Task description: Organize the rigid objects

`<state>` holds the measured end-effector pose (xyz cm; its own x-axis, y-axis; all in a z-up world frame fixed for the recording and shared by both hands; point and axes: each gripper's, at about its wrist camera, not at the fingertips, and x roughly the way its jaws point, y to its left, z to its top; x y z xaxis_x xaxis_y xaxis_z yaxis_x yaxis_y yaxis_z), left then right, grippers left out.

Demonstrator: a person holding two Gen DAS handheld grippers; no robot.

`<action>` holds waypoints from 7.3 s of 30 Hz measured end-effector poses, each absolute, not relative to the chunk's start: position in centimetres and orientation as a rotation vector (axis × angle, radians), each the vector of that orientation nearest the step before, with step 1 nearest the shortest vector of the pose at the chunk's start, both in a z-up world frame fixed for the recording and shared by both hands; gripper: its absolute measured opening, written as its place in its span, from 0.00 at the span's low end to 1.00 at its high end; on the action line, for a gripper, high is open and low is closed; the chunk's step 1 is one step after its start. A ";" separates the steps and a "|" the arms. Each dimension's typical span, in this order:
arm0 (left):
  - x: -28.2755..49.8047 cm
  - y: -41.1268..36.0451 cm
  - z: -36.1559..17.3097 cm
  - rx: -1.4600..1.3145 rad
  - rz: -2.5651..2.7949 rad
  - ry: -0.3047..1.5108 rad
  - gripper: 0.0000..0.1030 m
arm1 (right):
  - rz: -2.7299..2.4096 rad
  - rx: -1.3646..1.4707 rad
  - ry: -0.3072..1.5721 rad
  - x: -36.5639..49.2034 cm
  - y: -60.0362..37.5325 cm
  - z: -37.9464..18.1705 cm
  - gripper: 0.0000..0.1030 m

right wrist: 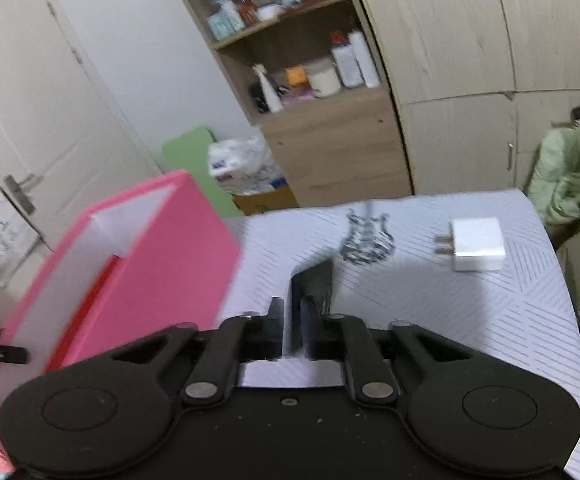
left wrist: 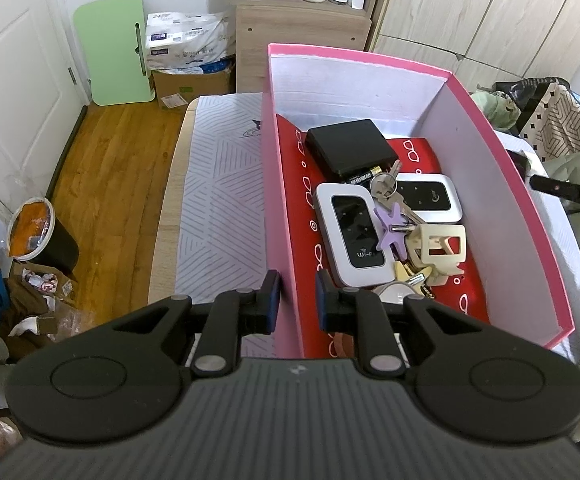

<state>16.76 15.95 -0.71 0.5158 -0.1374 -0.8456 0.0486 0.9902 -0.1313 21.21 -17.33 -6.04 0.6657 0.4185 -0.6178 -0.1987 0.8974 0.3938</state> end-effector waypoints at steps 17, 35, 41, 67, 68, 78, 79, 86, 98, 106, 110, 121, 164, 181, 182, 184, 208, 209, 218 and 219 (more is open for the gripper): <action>16.8 16.3 -0.7 -0.101 -0.121 1.023 0.16 | 0.445 -0.134 0.792 24.7 -13.0 -6.9 0.54; 16.9 16.6 -0.9 -0.101 -0.122 1.028 0.16 | 0.530 -0.164 0.889 31.7 -13.1 -10.1 0.61; 16.9 16.4 -0.9 -0.102 -0.121 1.027 0.16 | 0.531 -0.208 0.899 30.3 -12.6 -10.2 0.71; 17.0 16.4 -0.9 -0.103 -0.115 1.033 0.16 | 0.466 -0.101 0.804 24.6 -13.2 -6.4 0.53; 17.0 16.3 -0.9 -0.103 -0.115 1.033 0.16 | 0.466 -0.094 0.789 24.3 -13.2 -6.0 0.53; 17.0 16.4 -0.9 -0.116 -0.116 1.027 0.16 | 0.711 -0.122 0.616 18.6 -9.3 1.4 0.53; 17.0 16.4 -0.9 -0.116 -0.116 1.026 0.16 | 0.753 -0.132 0.613 18.2 -8.5 1.8 0.53; 16.8 16.7 -1.0 -0.129 -0.122 1.018 0.16 | 0.896 -0.221 0.707 18.6 -2.6 1.3 0.44; 16.7 17.1 -1.0 -0.145 -0.142 1.015 0.16 | 0.844 -0.154 0.885 23.5 0.5 -1.6 0.14; 16.8 17.0 -1.1 -0.133 -0.146 1.012 0.16 | 0.666 -0.031 0.778 22.6 -7.9 2.3 0.18; 16.7 17.1 -1.2 -0.140 -0.142 1.012 0.16 | 0.520 0.019 0.792 22.8 -12.7 1.8 0.19; 16.8 16.7 -1.1 -0.133 -0.129 1.019 0.16 | 0.142 0.013 0.787 23.7 -20.8 -3.4 0.48; 17.0 16.5 -1.1 -0.128 -0.118 1.026 0.16 | 0.235 0.060 0.676 22.0 -19.0 -6.8 0.60; 16.7 16.7 -1.0 -0.135 -0.130 1.014 0.16 | 0.654 -0.131 0.495 19.2 -7.0 1.8 0.60; 16.7 16.7 -1.0 -0.135 -0.132 1.014 0.16 | 0.667 -0.149 0.502 19.9 -6.4 1.8 0.60; 16.7 16.8 -1.0 -0.137 -0.135 1.013 0.16 | 0.694 -0.204 0.525 21.3 -4.9 1.6 0.60; 16.5 17.2 -1.1 -0.156 -0.147 1.002 0.16 | 0.554 -0.671 0.658 25.2 1.6 -1.8 0.66; 16.5 17.1 -1.1 -0.156 -0.145 1.000 0.16 | 0.554 -0.628 0.646 24.8 0.9 -1.2 0.66; 15.6 16.6 -0.2 -0.137 -0.118 0.973 0.16 | 0.613 -0.165 0.649 21.6 -5.4 3.1 0.67; 15.5 16.6 0.0 -0.133 -0.116 0.969 0.16 | 0.625 -0.119 0.651 21.4 -5.9 3.4 0.67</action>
<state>15.46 16.56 0.01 0.5614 -0.1573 -0.8125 0.0386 0.9857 -0.1641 21.35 -5.88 3.37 0.6199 0.5060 -0.5997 -0.5784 0.8112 0.0864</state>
